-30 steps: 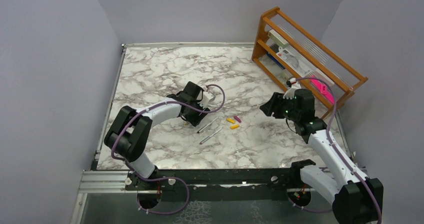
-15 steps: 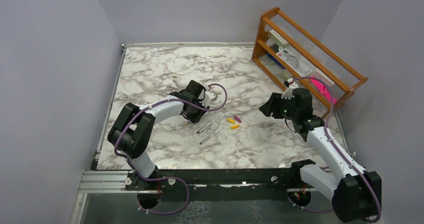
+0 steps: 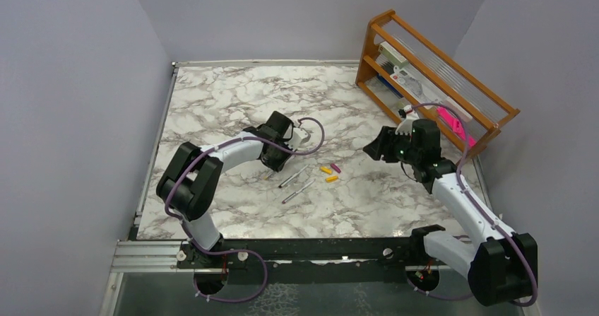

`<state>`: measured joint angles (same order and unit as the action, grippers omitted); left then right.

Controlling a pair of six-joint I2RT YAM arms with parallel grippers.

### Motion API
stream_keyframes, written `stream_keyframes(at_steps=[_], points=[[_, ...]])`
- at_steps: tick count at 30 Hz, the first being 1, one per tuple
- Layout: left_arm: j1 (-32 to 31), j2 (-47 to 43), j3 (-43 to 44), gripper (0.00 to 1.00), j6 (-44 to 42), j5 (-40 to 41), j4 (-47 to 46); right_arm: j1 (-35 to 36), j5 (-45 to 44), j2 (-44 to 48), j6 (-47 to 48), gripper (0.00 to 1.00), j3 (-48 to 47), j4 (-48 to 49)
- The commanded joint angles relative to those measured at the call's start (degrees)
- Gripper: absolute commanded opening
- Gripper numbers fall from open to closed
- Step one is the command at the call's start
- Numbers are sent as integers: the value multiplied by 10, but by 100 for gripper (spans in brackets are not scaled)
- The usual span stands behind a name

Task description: Insert the pens into the pen caps

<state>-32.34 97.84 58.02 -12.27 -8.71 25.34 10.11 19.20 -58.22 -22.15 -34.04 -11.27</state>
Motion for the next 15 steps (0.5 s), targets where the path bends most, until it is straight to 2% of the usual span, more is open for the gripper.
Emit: stream_keyframes(at_steps=[1,7,12,15], points=[[-15,10,-2,0,5,-6,38,-1,51,-30,26,52,-65,38],[-28,-27,-1,0,17,-17,34,0,140,-112,74,51,-163,-4],[-31,-67,1,0,14,-83,17,0,166,-82,63,50,-147,46],[-32,-91,-1,0,13,-96,-1,0,174,-62,42,49,-123,84]])
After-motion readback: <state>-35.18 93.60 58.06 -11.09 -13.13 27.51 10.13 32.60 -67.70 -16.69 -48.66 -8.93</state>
